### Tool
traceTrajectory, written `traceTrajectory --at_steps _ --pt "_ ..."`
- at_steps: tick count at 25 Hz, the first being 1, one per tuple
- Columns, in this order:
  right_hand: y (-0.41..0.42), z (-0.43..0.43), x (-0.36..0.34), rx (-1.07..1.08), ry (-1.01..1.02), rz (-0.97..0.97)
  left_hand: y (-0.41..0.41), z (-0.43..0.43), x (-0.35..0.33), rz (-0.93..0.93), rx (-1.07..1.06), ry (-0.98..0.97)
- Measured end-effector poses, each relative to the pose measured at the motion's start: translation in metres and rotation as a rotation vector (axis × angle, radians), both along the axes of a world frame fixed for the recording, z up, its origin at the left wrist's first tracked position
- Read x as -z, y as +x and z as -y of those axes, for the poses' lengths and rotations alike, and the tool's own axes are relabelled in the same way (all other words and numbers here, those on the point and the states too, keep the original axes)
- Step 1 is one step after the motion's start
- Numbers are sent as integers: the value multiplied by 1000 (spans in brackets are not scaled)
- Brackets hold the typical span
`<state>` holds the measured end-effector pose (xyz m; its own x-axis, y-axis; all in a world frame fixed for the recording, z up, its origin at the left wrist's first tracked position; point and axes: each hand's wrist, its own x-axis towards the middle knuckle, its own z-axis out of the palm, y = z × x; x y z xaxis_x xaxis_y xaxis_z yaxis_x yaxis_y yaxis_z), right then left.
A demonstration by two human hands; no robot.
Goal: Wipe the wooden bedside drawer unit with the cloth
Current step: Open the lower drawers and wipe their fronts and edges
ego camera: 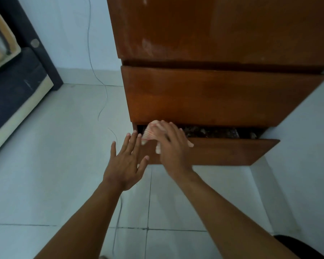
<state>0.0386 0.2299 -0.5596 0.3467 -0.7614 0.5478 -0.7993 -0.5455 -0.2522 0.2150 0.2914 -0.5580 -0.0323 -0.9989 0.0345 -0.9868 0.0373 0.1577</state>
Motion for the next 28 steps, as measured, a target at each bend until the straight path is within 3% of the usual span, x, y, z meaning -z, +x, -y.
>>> traceTrajectory --at_steps 3,11,15,18,21,23,25,28 --pt "14 1 20 64 59 -204 1 5 6 25 24 -40" --pt "-144 16 8 277 53 -227 -6 18 6 23 30 -117" --pt "-214 30 12 454 96 -180 -10 17 8 3 3 -131" --pt "-234 36 23 418 98 -17 -10 17 10 -8 -6 -135" --pt "-201 36 24 520 -13 453 -10 17 10 -6 -5 -124" --pt "-140 18 24 495 -96 629 -9 17 10 -7 0 -122" --pt "-68 -5 38 363 -59 579 -8 18 11 0 7 -126" --pt "5 -12 75 299 49 325 -7 19 19 5 10 -169"
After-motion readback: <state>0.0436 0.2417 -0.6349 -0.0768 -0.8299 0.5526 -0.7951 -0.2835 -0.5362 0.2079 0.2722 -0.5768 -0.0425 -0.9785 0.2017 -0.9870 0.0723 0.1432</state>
